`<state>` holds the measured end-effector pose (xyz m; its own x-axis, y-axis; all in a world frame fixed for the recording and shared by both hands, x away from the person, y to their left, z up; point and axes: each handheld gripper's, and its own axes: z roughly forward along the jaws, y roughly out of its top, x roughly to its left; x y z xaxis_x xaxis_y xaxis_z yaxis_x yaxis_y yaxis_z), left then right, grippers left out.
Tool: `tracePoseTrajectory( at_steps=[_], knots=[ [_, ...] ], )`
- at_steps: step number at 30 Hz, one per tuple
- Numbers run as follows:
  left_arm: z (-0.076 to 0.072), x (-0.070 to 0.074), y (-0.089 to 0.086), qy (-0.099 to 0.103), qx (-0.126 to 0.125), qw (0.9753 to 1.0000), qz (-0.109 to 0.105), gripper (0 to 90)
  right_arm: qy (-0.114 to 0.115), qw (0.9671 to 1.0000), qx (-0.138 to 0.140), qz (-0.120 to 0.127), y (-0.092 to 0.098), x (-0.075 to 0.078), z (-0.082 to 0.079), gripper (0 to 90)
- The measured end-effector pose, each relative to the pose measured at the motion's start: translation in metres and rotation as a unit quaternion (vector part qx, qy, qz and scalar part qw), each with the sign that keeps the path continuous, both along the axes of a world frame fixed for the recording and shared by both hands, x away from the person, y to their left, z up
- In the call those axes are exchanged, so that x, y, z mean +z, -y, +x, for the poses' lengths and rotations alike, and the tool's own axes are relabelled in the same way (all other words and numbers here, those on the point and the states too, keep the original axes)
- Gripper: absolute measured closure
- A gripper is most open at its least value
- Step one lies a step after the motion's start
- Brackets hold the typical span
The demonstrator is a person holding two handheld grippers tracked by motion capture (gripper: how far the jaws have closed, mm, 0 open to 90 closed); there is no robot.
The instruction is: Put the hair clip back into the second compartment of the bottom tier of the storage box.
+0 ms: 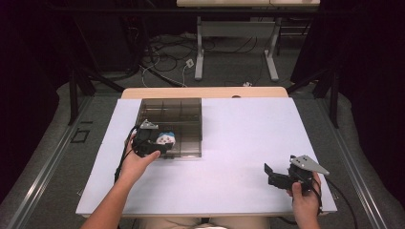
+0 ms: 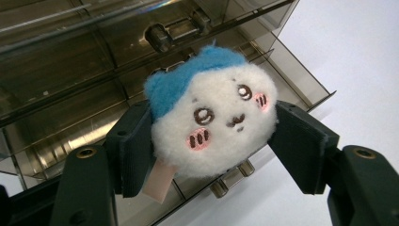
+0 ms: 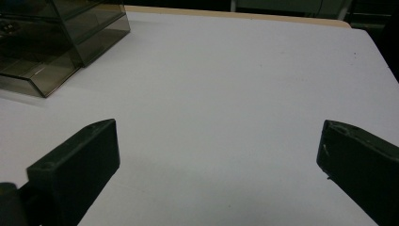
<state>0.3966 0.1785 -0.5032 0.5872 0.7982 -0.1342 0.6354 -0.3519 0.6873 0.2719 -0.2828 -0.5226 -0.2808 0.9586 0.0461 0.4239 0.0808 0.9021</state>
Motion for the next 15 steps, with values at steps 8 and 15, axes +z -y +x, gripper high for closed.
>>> tracePoseTrajectory(
  at_steps=[8, 15],
  knots=[
    [-0.0008, -0.005, 0.004, 0.004, -0.002, 1.0, 0.005, 34.5, -0.002, 1.0, 0.001, 0.001, -0.0002, 0.0001, -0.0001, 0.0],
    [-0.0004, -0.0072, 0.0064, 0.005, -0.001, 0.9999, 0.012, 34.3, -0.003, 1.0, 0.001, 0.002, -0.0003, 0.0001, -0.0002, 0.0]
  ],
)
